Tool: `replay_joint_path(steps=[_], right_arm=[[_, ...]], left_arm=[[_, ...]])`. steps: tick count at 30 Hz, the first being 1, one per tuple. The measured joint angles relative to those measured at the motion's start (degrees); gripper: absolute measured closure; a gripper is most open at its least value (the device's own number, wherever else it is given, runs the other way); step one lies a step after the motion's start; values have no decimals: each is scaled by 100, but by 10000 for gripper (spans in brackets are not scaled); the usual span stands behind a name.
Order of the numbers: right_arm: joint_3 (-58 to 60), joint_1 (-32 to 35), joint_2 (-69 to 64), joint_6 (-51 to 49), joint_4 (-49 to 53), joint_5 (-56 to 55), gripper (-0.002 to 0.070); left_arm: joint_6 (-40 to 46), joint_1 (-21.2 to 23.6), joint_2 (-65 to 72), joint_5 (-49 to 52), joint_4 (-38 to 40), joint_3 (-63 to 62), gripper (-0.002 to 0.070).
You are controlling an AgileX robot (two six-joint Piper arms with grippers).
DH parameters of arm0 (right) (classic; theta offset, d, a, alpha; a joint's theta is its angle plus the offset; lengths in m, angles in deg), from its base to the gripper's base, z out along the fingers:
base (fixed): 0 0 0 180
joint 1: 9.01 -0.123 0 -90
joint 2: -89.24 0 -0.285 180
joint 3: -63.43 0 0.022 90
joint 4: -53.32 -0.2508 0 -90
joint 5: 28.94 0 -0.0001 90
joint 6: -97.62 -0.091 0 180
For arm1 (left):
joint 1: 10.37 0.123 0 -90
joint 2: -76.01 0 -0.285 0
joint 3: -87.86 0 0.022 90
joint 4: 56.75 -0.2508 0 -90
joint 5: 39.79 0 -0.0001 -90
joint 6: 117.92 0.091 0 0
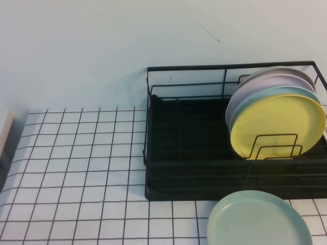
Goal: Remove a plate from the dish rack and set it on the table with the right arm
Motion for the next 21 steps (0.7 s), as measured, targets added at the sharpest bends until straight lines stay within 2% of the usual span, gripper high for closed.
replay_joint_path(steps=[5, 11, 17, 21], right_arm=[[-963, 0, 0, 319, 706, 1435, 678], [-2517, 0, -78, 308, 1095, 4123, 678], [-3563, 0, -1076, 347, 1106, 5854, 678], [-3918, 0, -2010, 843, 798, 6576, 678]], left_arm=[[0, 0, 0, 0, 0, 0, 678], [0, 0, 0, 0, 0, 0, 678], [0, 0, 0, 0, 0, 0, 678], [0, 0, 0, 0, 0, 0, 678]])
